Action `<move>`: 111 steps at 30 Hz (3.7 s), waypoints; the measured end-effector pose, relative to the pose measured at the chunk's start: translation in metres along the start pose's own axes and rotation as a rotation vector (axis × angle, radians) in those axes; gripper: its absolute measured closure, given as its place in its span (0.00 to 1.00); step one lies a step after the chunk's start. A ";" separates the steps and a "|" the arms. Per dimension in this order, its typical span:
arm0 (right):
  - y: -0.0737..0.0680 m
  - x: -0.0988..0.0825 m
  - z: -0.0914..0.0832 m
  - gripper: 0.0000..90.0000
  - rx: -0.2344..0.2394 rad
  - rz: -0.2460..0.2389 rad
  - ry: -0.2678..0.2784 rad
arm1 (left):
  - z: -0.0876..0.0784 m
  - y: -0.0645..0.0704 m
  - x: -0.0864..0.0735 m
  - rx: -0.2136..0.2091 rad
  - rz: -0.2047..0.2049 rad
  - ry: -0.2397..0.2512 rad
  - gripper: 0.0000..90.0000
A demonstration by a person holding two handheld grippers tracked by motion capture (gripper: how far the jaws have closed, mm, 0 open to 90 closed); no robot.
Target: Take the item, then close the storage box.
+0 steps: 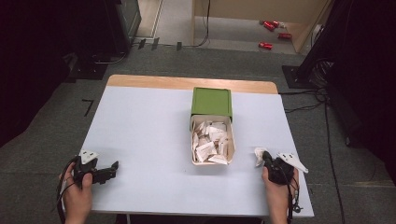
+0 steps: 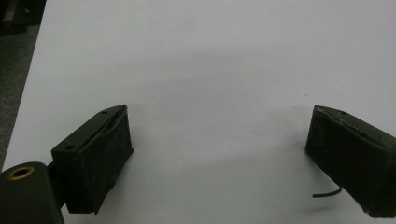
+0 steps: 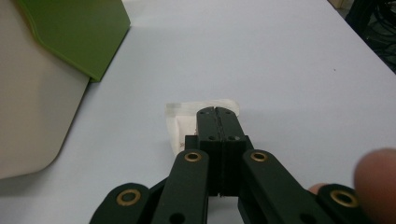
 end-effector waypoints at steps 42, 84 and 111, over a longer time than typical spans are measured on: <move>-0.019 0.038 -0.024 0.24 0.117 0.023 0.075 | 0.000 0.000 0.000 0.000 0.000 0.001 0.08; -0.092 0.058 -0.044 0.60 0.255 -0.068 0.105 | 0.000 0.000 0.000 0.000 0.000 0.001 0.08; -0.106 0.035 -0.008 0.82 0.171 -0.059 0.023 | 0.000 0.000 0.000 0.000 0.000 0.000 0.08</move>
Point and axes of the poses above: each handheld gripper's, and its own axes: z roughly forward along the jaws, x roughly out of its top, y roughly to its right, the point moved 5 cm from there along z, roughly forward along the jaws, and after that the axes turned 13 degrees about -z, right-handed, at the moved point
